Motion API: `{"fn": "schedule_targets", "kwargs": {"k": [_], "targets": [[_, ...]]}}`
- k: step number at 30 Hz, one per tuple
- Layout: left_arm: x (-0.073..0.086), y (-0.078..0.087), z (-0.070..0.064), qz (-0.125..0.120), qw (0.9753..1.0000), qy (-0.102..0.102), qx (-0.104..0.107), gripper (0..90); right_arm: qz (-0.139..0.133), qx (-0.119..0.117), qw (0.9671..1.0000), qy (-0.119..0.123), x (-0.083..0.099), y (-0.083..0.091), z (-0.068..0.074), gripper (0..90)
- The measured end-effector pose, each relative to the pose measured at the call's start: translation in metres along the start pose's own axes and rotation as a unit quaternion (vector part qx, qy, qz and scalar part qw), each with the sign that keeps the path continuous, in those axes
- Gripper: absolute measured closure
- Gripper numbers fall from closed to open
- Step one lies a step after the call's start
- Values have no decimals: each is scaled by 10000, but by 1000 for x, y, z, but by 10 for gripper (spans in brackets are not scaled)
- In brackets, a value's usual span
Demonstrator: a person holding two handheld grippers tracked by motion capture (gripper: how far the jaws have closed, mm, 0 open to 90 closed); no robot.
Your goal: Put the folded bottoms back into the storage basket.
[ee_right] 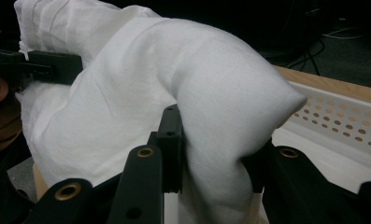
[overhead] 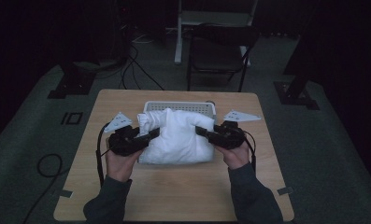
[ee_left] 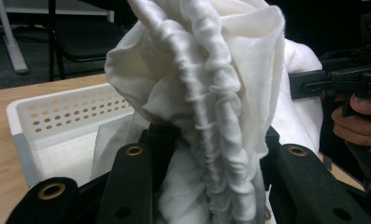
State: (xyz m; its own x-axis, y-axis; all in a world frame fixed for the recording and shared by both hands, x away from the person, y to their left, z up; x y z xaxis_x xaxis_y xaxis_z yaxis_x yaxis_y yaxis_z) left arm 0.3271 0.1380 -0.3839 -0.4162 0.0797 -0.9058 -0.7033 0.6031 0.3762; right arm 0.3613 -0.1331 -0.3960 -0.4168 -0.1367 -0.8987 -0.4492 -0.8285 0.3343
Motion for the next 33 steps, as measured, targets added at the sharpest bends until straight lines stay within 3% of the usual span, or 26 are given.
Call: {"fn": "schedule_targets", "kwargs": {"k": [16, 33], "targets": [[-8, -24, 19, -122, 9999, 18, 66, 627, -66, 116, 9998, -139, -10, -8, -19, 686], [-21, -43, 35, -164, 9999, -13, 52, 627, -20, 296, 9995, -69, -29, -17, -36, 687]]}}
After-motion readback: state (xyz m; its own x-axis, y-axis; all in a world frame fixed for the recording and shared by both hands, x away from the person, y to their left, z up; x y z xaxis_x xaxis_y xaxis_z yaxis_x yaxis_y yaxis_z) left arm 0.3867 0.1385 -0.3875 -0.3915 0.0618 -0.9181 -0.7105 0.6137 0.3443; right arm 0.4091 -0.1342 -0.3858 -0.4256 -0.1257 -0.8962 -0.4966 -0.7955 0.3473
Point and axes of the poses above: each handheld gripper's, and its own axes: y roughly backward along the jaws, x roughly out of its underside, z roughly to its left, the point moved 4 cm from there along -y, roughly forward along the jaws, and after that the axes turned 5 degrees about -x, right-handed, at the moved point
